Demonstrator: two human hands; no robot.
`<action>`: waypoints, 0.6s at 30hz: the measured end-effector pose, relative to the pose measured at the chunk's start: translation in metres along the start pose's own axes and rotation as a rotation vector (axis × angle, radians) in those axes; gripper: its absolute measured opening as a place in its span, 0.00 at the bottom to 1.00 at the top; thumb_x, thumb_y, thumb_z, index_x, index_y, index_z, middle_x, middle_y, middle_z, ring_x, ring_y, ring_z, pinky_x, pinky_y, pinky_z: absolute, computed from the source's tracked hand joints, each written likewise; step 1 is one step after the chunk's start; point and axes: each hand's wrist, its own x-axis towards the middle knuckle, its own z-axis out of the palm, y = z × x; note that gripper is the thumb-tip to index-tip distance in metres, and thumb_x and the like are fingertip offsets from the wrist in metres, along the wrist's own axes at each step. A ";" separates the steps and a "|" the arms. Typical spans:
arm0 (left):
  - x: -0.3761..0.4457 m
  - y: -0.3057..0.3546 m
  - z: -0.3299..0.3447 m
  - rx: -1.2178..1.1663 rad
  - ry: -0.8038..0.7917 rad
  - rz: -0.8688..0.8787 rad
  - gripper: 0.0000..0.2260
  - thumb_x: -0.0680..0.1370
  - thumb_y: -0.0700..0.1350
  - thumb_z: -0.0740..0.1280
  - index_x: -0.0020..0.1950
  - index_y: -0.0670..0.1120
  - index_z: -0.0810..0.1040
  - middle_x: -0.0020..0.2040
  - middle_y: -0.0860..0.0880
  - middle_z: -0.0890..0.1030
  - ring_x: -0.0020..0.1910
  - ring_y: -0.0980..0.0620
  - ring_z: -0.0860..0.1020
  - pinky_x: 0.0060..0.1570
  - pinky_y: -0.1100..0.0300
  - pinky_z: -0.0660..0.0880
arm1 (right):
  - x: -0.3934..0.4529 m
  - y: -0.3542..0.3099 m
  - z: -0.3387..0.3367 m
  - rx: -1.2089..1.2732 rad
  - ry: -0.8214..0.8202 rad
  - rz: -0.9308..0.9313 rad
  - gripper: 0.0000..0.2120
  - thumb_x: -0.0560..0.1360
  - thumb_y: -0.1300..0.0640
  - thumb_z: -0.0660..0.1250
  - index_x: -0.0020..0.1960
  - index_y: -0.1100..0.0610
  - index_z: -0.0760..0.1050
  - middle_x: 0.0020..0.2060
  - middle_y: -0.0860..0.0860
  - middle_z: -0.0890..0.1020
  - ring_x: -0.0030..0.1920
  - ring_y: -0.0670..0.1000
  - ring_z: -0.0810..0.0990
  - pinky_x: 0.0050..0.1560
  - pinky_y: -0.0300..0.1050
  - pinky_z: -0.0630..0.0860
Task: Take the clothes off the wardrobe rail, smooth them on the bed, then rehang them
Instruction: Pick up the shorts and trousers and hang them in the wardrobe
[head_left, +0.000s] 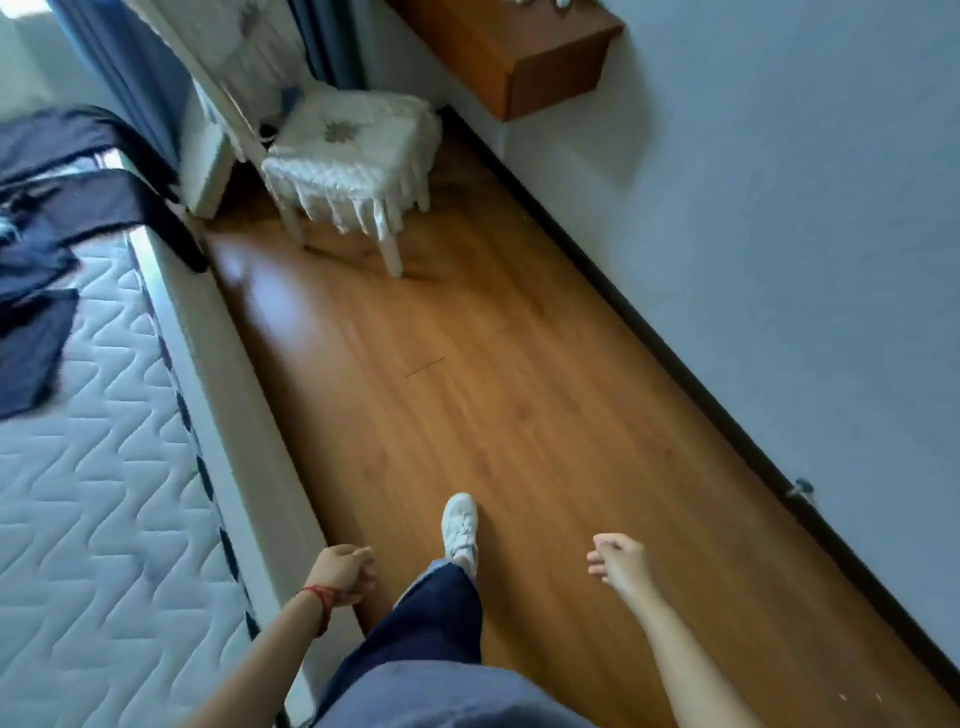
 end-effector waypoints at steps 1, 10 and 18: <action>0.010 0.012 -0.010 -0.032 0.011 -0.011 0.10 0.78 0.41 0.61 0.38 0.42 0.74 0.31 0.45 0.74 0.29 0.49 0.72 0.31 0.62 0.66 | 0.014 -0.025 0.009 -0.006 -0.011 -0.013 0.09 0.77 0.65 0.59 0.51 0.66 0.76 0.30 0.53 0.77 0.18 0.41 0.75 0.20 0.29 0.68; 0.086 0.179 -0.103 -0.208 0.080 0.071 0.11 0.78 0.40 0.60 0.36 0.42 0.73 0.30 0.45 0.74 0.25 0.51 0.73 0.31 0.61 0.70 | 0.077 -0.241 0.074 -0.172 -0.110 -0.151 0.11 0.78 0.63 0.58 0.54 0.67 0.75 0.38 0.58 0.78 0.31 0.51 0.76 0.30 0.38 0.70; 0.147 0.284 -0.192 -0.471 0.142 0.111 0.08 0.78 0.40 0.61 0.40 0.43 0.73 0.30 0.46 0.74 0.18 0.58 0.72 0.22 0.67 0.66 | 0.131 -0.385 0.161 -0.348 -0.243 -0.227 0.08 0.78 0.63 0.59 0.52 0.66 0.75 0.36 0.56 0.78 0.31 0.50 0.76 0.31 0.37 0.71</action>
